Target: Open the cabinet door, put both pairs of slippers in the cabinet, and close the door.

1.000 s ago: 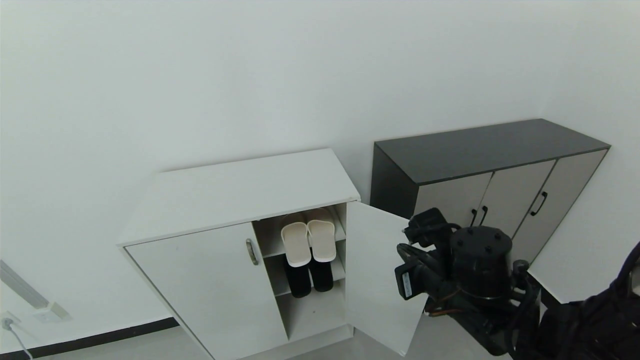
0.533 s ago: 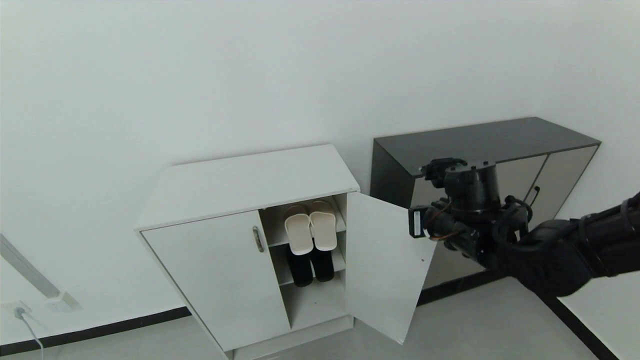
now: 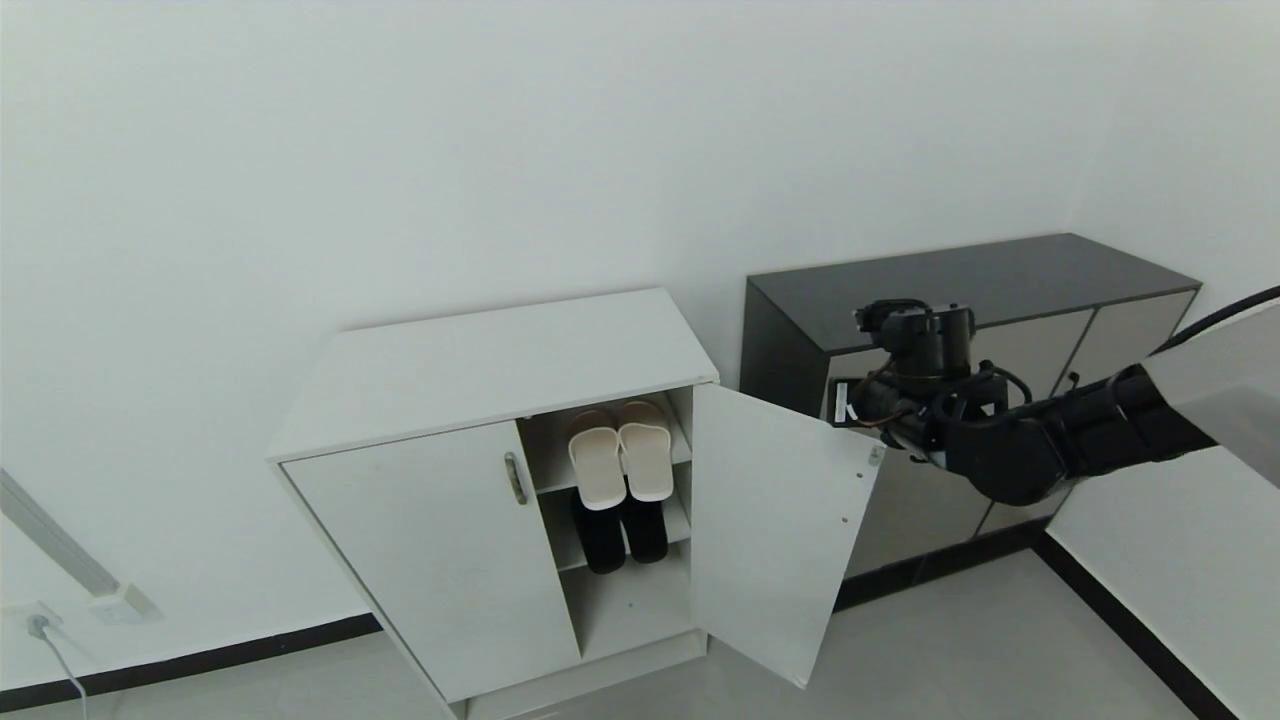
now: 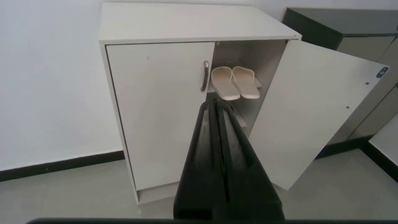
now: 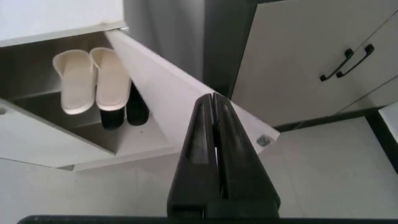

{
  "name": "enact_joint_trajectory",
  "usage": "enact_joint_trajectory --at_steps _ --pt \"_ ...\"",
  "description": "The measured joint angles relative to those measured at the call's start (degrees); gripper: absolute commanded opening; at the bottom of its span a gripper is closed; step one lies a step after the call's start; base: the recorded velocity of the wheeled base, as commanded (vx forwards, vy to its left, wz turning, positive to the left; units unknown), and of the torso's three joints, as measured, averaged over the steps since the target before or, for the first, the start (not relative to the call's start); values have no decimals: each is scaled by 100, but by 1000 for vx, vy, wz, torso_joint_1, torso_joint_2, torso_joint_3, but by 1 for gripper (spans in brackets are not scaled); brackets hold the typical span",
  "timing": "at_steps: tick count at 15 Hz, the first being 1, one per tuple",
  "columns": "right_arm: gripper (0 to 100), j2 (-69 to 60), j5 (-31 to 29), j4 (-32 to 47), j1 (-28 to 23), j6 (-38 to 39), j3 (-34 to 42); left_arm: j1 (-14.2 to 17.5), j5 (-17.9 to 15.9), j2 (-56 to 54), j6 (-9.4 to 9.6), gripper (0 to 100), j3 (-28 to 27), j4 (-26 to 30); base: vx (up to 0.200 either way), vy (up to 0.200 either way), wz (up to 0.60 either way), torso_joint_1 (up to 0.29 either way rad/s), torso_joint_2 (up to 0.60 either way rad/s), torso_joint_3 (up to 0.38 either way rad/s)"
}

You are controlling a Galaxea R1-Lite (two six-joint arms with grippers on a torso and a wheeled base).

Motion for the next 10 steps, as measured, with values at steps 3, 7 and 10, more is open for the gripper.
enact_joint_trajectory --at_steps 3,7,10 --pt "0 336 107 -74 -122 4 -160 0 -2 0 -2 0 -2 0 0 0 0 0 0 0" --pt "0 709 123 -290 -180 12 -330 0 -2 0 -2 0 -2 0 0 0 0 0 0 0" --pt "0 965 143 -332 -229 12 -542 0 0 0 -2 0 -2 0 0 0 0 0 0 0"
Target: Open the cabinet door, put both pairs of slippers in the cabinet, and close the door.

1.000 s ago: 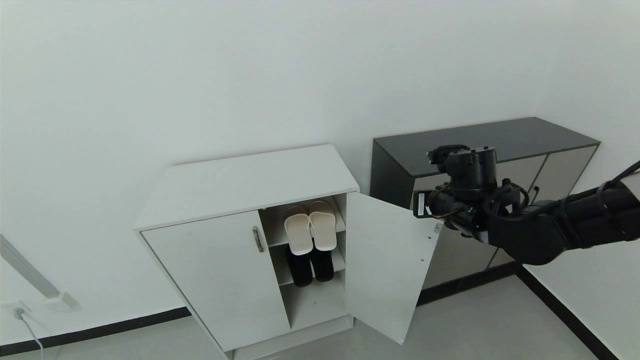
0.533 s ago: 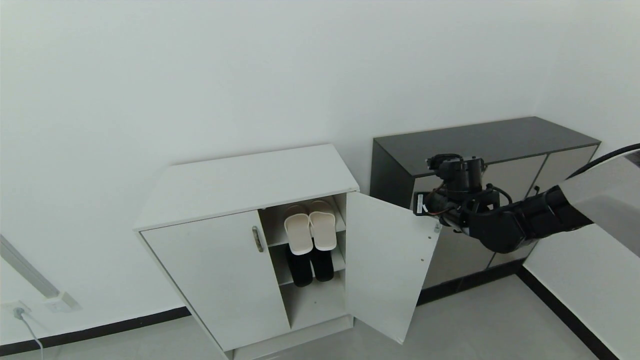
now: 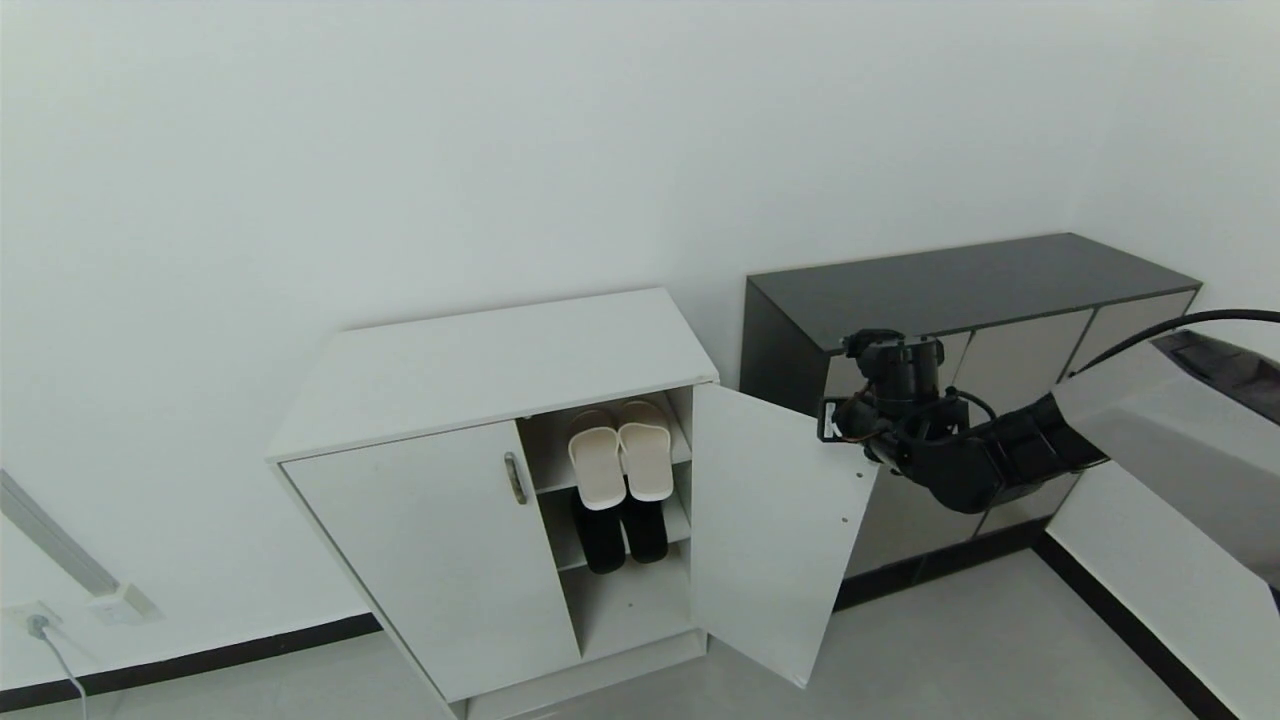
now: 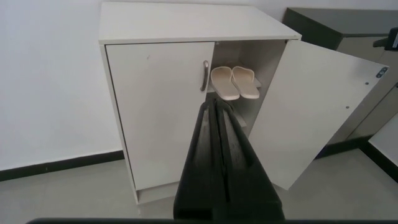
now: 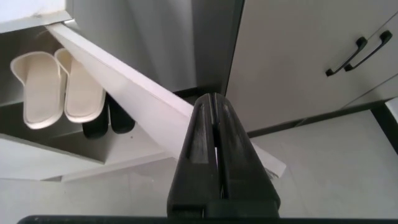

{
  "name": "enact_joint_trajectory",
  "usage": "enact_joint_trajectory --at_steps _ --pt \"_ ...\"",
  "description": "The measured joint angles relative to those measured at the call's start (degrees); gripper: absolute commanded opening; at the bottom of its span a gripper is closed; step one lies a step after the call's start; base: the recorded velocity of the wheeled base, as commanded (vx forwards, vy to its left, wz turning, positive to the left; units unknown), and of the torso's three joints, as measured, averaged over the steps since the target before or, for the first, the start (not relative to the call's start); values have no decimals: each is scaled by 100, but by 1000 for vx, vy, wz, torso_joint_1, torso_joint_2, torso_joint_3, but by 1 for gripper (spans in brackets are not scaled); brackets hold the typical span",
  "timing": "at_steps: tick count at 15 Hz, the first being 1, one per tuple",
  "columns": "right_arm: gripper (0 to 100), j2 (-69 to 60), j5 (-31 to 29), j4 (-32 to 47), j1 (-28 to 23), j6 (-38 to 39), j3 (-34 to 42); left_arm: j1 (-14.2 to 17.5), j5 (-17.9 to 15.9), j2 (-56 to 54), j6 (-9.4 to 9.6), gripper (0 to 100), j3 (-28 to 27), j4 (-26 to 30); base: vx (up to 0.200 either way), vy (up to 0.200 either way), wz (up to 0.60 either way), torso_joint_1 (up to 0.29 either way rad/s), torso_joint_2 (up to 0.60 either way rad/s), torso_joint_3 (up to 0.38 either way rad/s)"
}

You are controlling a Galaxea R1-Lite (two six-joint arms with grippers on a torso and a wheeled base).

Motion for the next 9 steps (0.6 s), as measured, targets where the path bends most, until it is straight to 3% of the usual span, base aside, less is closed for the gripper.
enact_joint_trajectory --at_steps 9 --pt "0 356 10 15 -44 2 -179 0 -7 0 -9 0 0 0 0 0 0 0 0 0"
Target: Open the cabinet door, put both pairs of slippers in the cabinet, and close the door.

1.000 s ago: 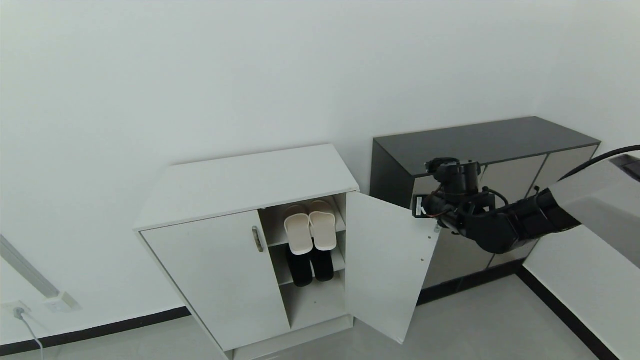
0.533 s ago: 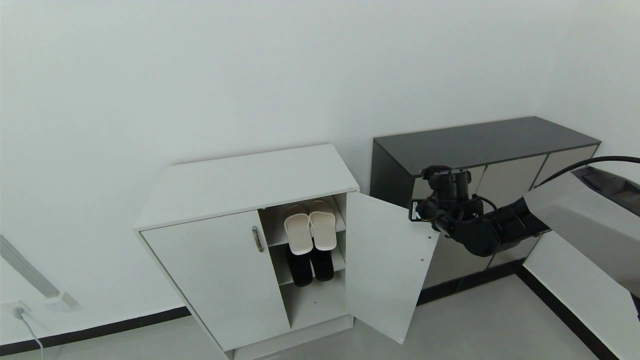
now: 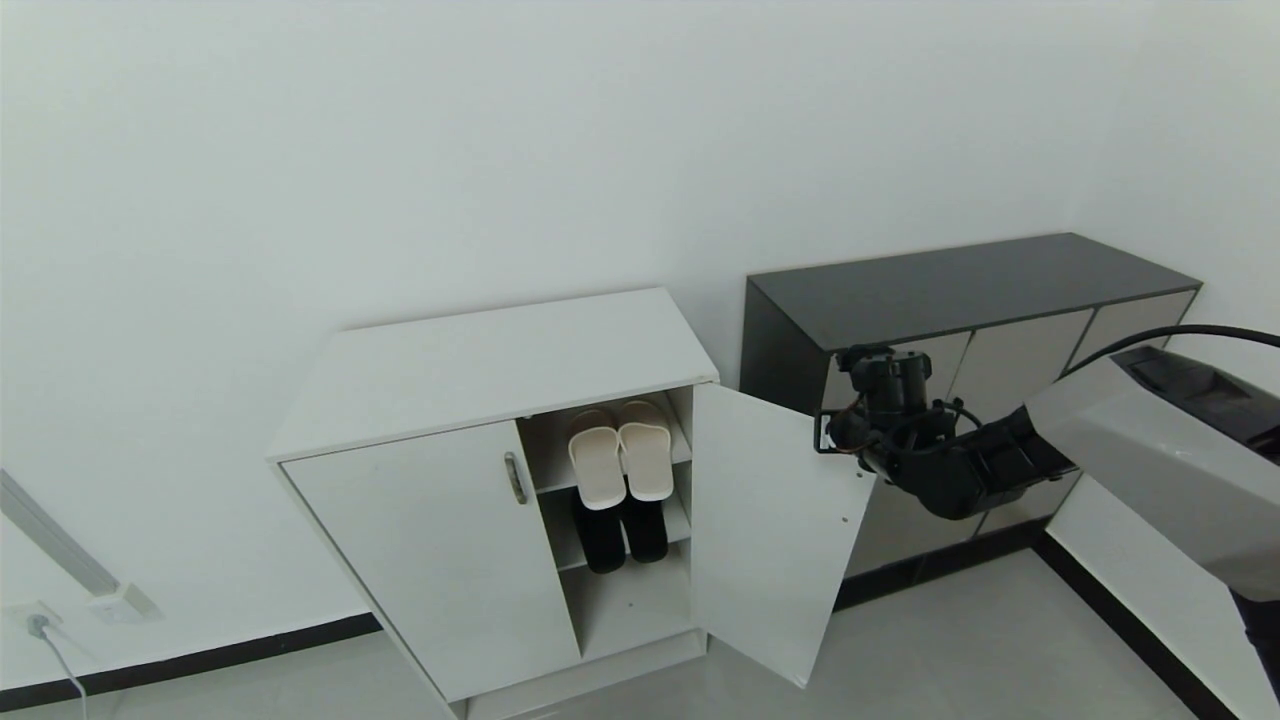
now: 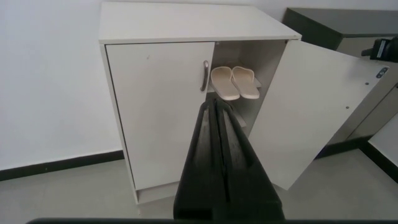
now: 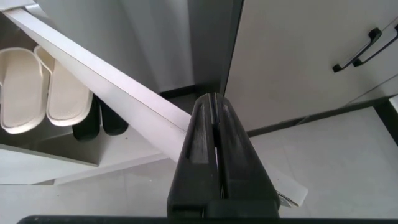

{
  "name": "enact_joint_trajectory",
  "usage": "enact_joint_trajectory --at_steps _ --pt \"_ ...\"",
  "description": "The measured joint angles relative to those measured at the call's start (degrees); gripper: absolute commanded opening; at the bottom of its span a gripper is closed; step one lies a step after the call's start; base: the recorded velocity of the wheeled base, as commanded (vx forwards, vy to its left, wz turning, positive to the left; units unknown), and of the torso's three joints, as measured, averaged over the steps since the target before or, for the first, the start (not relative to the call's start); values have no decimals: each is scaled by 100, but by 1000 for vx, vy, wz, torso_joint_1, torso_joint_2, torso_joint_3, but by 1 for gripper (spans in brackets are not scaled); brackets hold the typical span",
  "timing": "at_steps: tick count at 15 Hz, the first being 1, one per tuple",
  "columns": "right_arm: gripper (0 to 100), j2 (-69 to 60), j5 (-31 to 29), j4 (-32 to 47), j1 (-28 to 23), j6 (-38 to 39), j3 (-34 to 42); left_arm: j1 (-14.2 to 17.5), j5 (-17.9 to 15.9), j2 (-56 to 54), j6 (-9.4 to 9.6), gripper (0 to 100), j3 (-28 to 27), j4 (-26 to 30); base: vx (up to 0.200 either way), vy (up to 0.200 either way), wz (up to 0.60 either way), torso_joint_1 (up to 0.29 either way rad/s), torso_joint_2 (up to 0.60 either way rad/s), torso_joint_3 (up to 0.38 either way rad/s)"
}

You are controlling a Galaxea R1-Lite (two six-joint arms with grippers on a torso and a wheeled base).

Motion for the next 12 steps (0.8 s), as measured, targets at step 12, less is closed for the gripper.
enact_joint_trajectory --at_steps 12 --pt "0 -1318 -38 -1454 1248 -488 2569 0 -9 0 9 0 0 0 0 0 0 0 0 0"
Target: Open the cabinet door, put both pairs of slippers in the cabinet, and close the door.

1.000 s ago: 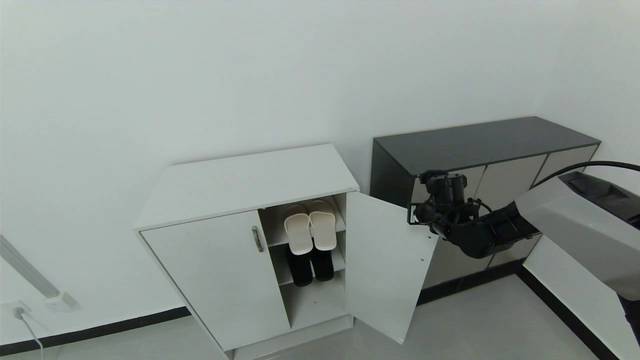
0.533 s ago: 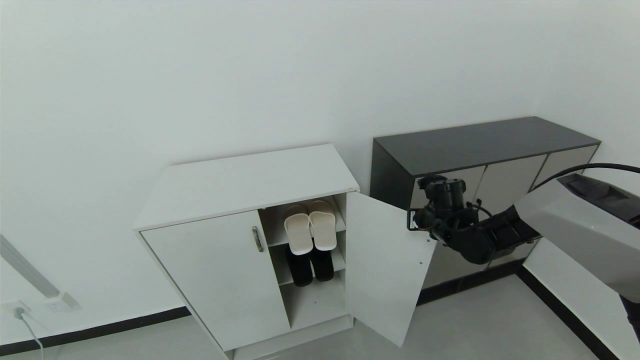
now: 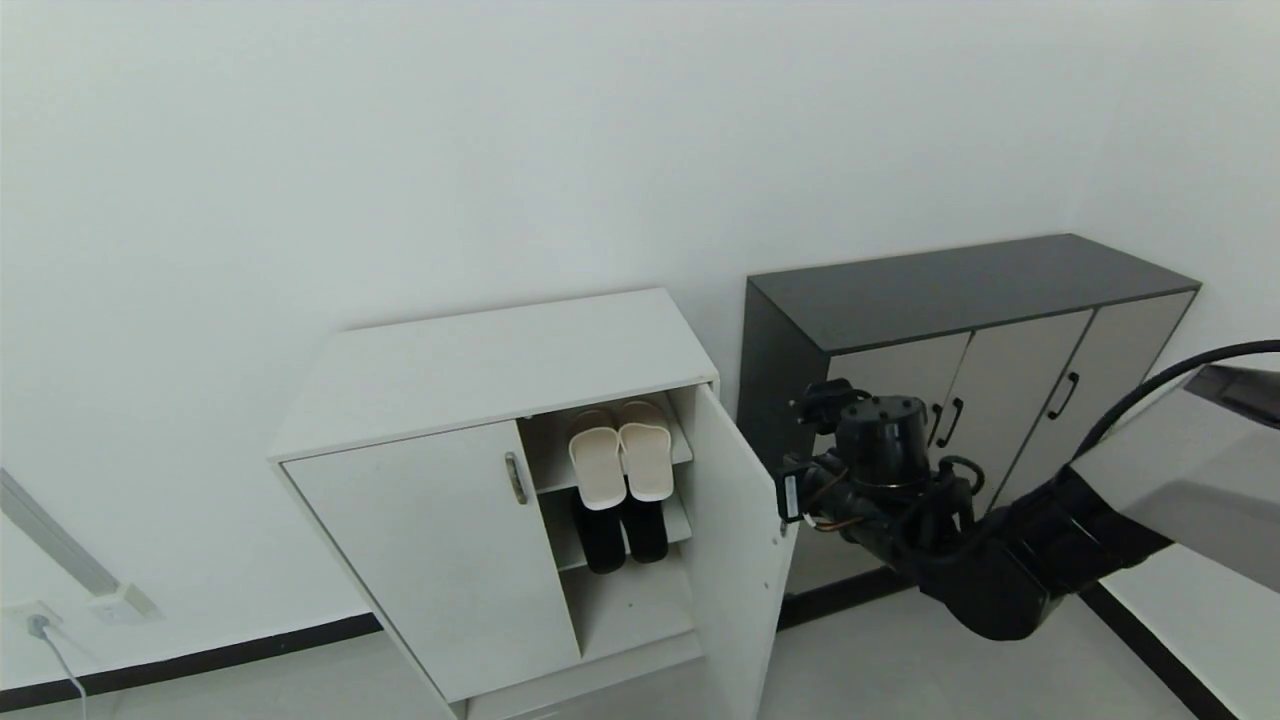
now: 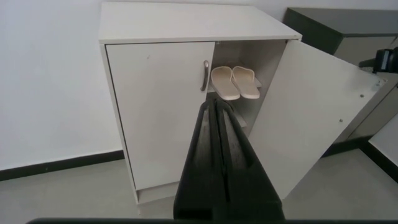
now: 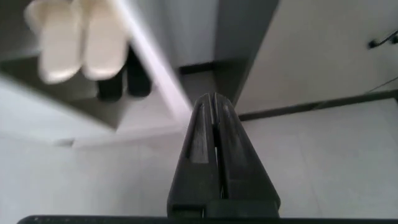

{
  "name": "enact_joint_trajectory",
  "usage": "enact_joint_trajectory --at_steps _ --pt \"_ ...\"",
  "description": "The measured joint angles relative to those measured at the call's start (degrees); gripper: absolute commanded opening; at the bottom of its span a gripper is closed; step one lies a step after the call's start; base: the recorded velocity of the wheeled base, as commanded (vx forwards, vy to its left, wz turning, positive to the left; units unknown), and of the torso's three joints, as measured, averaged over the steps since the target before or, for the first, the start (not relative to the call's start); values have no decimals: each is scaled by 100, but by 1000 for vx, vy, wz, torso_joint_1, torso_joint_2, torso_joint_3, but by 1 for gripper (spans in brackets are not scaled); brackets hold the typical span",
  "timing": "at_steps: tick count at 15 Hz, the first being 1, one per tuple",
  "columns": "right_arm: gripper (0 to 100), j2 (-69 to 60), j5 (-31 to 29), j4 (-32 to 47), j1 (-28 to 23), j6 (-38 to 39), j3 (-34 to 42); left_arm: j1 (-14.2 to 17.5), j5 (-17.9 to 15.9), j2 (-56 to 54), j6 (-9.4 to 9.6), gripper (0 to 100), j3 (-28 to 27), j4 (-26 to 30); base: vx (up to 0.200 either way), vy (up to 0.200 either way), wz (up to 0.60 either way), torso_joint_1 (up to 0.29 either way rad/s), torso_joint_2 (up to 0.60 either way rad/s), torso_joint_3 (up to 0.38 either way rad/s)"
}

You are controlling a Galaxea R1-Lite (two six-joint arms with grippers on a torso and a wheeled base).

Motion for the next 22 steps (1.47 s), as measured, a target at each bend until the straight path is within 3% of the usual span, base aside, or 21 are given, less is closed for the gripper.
enact_joint_trajectory --at_steps 2,6,10,16,22 --pt "0 -144 74 -769 55 -450 502 0 0 0 0 0 0 0 0 0 0 0 0 0" --pt "0 -234 244 -1281 118 -689 762 0 -2 0 0 0 0 0 0 0 0 0 0 0" --pt "0 -266 249 -1425 133 -1102 863 0 5 0 -7 0 0 0 0 0 0 0 0 0" --pt "0 -251 277 -1506 179 -1162 948 0 9 0 -7 0 -1 2 0 0 600 113 -227 -124" --pt "0 -37 819 -2029 135 -1176 1114 0 6 0 -7 0 0 0 0 0 0 45 -110 -55"
